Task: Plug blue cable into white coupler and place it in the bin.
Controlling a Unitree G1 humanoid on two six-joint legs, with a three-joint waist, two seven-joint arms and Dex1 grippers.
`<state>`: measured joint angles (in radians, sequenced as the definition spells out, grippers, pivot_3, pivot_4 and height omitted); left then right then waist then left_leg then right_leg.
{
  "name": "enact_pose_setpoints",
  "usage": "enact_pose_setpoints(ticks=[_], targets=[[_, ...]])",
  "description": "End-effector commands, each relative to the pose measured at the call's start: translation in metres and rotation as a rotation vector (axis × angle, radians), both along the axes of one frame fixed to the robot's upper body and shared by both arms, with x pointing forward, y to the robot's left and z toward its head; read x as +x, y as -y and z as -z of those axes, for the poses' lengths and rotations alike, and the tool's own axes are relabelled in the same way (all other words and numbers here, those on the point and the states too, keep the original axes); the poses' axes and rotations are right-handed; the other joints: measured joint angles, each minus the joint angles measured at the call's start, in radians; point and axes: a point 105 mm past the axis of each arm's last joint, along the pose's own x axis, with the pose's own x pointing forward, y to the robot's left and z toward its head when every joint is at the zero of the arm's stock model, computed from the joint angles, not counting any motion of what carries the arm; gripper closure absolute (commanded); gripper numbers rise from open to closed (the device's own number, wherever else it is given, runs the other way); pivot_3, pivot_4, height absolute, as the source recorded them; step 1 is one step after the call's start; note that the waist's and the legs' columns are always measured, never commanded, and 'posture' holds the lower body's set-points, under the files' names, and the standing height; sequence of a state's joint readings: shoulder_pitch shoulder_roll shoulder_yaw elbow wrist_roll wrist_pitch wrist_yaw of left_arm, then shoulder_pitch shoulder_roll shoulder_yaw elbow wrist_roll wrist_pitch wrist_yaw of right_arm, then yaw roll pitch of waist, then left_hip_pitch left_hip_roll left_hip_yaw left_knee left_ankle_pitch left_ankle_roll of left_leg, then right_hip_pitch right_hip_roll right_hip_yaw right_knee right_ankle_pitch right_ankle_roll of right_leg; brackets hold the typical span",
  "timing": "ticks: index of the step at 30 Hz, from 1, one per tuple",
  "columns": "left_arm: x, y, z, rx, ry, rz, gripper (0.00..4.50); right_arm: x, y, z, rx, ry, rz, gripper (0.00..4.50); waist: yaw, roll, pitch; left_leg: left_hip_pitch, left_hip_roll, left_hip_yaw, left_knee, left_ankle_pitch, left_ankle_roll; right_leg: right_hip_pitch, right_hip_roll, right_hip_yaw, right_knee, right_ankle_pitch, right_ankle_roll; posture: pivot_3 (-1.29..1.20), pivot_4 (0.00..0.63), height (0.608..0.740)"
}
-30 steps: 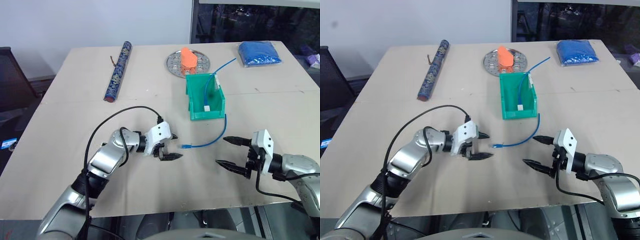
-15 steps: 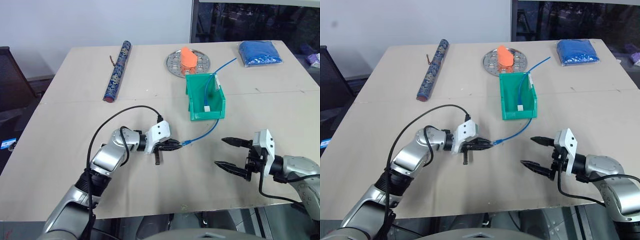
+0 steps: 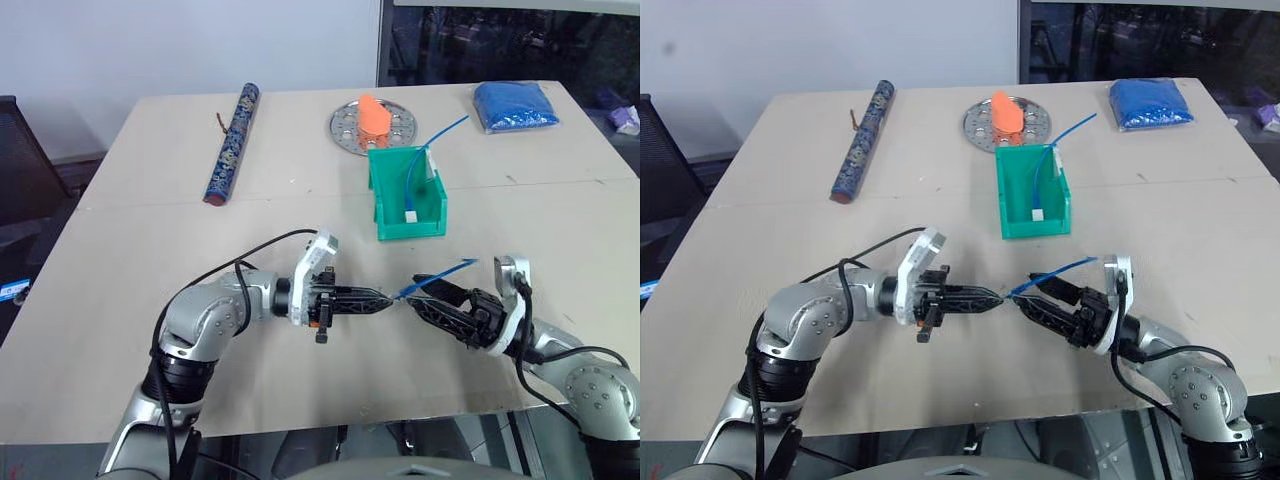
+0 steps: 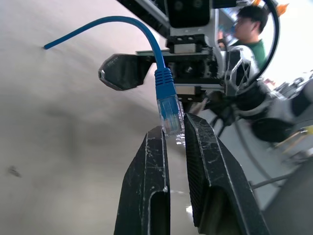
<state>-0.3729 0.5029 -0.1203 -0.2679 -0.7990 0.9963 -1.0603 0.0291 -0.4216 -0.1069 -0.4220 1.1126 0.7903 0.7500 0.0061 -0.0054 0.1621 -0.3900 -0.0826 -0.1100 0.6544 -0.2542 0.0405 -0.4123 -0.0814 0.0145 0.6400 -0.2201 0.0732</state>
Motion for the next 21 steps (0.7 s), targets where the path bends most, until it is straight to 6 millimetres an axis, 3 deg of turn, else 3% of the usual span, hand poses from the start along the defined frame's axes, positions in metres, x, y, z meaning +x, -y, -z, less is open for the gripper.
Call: enact_pose_setpoints(ticks=[1, 9, 16, 18, 19, 20, 21], targets=[[-0.005, 0.002, -0.012, -0.041, 0.022, 0.015, 4.50, -0.004, -0.005, -0.010, 0.023, 0.021, -0.030, 0.78, 0.001, 0.000, 0.000, 0.000, 0.000, 0.000, 0.000, 0.000, 0.000, 0.000, 0.000, 0.000, 0.000, 0.000, 0.000, 0.00, 0.150, 0.740], [-0.007, 0.005, -0.013, -0.064, -0.014, 0.022, 4.50, -0.011, -0.011, -0.005, 0.005, 0.014, -0.070, 4.48, 0.004, 0.000, 0.000, 0.000, 0.000, 0.001, 0.000, 0.000, 0.000, 0.000, 0.000, 0.001, 0.000, 0.000, 0.000, 0.00, 0.150, 0.740], [-0.009, 0.006, -0.011, -0.067, -0.030, 0.020, 4.50, -0.009, -0.011, -0.008, 0.036, 0.011, -0.063, 4.48, 0.004, 0.000, 0.000, 0.000, 0.000, 0.001, 0.000, 0.000, 0.000, 0.000, 0.000, 0.001, 0.000, 0.000, 0.000, 0.00, 0.150, 0.740], [-0.013, 0.004, -0.012, -0.077, -0.029, 0.030, 3.55, -0.010, -0.011, -0.008, 0.034, 0.011, -0.069, 4.50, 0.004, 0.000, 0.000, 0.000, 0.000, 0.001, 0.000, 0.000, 0.000, 0.000, 0.000, 0.001, 0.000, 0.000, 0.000, 0.00, 0.150, 0.740], [-0.016, 0.002, -0.013, -0.081, -0.028, 0.043, 3.27, -0.010, -0.012, -0.008, 0.033, 0.011, -0.071, 4.50, 0.003, 0.000, 0.000, 0.000, 0.000, 0.001, 0.000, 0.000, 0.000, 0.000, 0.000, 0.001, 0.000, 0.000, 0.000, 0.00, 0.150, 0.740], [-0.019, 0.000, -0.014, -0.080, -0.021, 0.053, 2.67, -0.010, -0.012, -0.007, 0.034, 0.010, -0.072, 4.50, 0.003, 0.000, 0.000, 0.000, 0.000, 0.001, 0.000, 0.000, 0.000, -0.001, 0.000, 0.002, 0.000, 0.000, 0.000, 0.00, 0.150, 0.740], [-0.017, -0.004, -0.015, -0.080, -0.005, 0.027, 2.40, -0.009, -0.012, -0.007, 0.037, 0.009, -0.068, 4.50, 0.004, 0.000, 0.000, 0.000, 0.000, 0.001, 0.000, 0.000, 0.000, -0.001, 0.000, 0.002, 0.000, 0.000, 0.000, 0.00, 0.150, 0.740]])
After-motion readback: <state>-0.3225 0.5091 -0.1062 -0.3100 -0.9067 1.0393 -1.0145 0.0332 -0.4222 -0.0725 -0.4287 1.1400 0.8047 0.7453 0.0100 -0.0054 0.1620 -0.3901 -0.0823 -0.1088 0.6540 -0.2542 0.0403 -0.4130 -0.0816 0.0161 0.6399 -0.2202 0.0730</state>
